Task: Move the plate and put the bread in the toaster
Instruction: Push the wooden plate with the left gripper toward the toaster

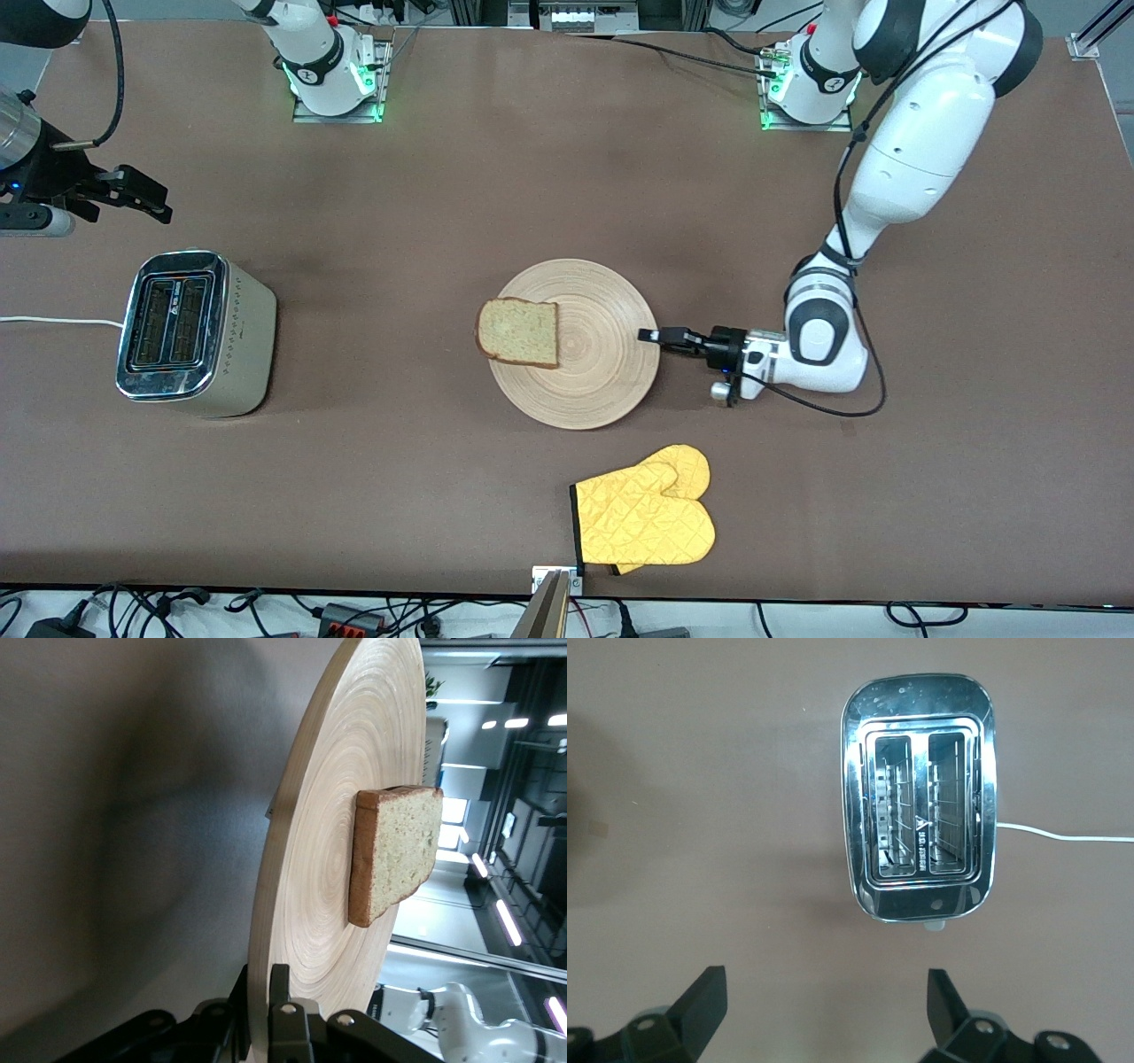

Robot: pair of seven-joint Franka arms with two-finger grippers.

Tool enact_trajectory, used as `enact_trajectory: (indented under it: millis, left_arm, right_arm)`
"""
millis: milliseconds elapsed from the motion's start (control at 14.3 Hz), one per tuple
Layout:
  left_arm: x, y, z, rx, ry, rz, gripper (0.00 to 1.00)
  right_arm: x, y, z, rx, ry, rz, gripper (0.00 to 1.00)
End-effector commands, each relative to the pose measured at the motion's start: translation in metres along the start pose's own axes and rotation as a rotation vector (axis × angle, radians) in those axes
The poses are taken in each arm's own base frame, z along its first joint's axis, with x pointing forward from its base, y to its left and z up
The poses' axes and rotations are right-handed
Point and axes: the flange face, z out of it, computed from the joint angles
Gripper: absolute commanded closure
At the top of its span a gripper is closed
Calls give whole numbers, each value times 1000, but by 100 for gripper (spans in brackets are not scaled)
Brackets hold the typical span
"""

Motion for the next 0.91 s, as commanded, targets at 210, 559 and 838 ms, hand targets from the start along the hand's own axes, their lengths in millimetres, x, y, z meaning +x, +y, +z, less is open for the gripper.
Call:
enact_trajectory:
  millis: [210,559,838]
  left_arm:
    - [0,11,42,22,9,3,98]
    - [-4,16,77,77,41,11,97]
    - [2,23,73,77,51,-7,70]
  right_arm:
    - [18,-50,39,-1,-61,-78,0]
    - [47,-99,107,69,-109,-121,0]
    - [62,-139,153,210,-127,-94,0]
